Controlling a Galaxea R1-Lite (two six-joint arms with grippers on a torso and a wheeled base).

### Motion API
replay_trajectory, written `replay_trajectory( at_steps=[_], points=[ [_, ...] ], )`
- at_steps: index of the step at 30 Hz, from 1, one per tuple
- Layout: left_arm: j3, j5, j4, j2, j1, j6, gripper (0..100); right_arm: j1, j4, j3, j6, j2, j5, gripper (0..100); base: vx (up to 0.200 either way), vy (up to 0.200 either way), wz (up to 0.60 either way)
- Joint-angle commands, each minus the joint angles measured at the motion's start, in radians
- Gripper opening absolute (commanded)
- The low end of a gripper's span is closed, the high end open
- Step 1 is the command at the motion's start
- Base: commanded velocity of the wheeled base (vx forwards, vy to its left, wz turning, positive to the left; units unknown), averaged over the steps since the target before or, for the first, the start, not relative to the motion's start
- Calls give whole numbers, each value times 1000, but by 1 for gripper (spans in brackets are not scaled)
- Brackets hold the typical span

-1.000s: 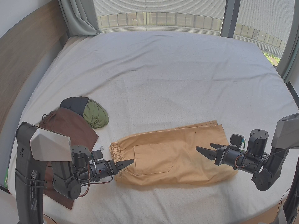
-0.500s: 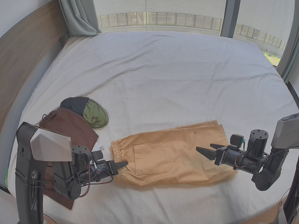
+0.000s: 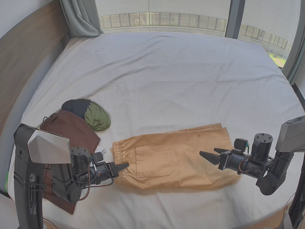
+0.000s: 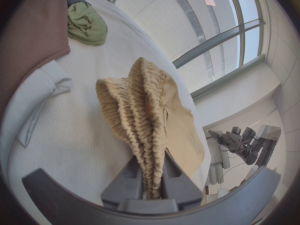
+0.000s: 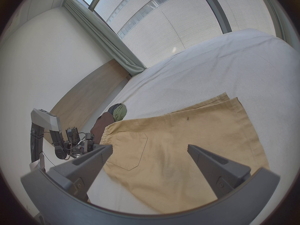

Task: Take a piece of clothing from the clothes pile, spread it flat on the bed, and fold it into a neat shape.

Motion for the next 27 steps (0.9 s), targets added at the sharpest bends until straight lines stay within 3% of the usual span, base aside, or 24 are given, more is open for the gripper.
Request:
replay_trajectory(
  at_steps=[1, 12, 22, 27],
  points=[
    [15, -5, -1, -40, 14, -5, 0, -1, -1, 0, 0, 3, 1, 100, 0, 0, 0],
    [33, -24, 0, -86, 64, -8, 0, -3, -1, 2, 0, 3, 1, 100, 0, 0, 0],
    [94, -157, 0, -132, 124, -3, 0, -1, -1, 2, -1, 2, 1, 100, 0, 0, 0],
    [101, -163, 0, -135, 130, 3, 0, -3, -1, 3, -14, 3, 1, 100, 0, 0, 0]
  ],
)
